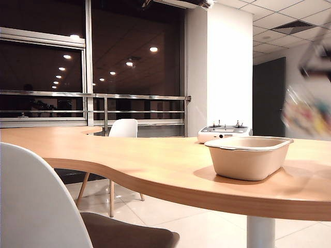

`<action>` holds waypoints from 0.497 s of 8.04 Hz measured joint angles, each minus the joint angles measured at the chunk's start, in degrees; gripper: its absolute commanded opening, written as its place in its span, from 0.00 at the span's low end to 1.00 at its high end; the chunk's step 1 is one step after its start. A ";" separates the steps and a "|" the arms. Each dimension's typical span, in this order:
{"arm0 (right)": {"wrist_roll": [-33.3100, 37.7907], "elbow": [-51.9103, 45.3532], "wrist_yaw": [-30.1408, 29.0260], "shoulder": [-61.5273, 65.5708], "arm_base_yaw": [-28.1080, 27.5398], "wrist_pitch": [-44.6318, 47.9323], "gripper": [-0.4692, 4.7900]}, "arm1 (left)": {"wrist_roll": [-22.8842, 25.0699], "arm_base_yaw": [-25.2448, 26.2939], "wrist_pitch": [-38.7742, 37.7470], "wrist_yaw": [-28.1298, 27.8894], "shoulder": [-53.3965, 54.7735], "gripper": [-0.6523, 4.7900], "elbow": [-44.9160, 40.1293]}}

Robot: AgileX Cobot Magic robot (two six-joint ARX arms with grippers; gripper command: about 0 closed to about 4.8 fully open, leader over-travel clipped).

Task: Pick up the box filled with clips, pour some clips from it into the rectangular paper box, and then put the clip box back on the table.

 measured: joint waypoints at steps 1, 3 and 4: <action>-0.15 0.09 0.04 -1.49 1.75 2.93 0.08 | 0.00 0.02 0.04 0.00 -0.02 0.11 0.00; -2.08 0.09 0.04 -2.69 4.85 7.56 0.08 | 0.00 0.00 0.02 0.00 0.00 0.11 0.00; -7.93 0.09 0.07 -2.27 9.03 12.26 0.08 | 0.00 0.02 0.00 0.00 0.00 0.11 0.00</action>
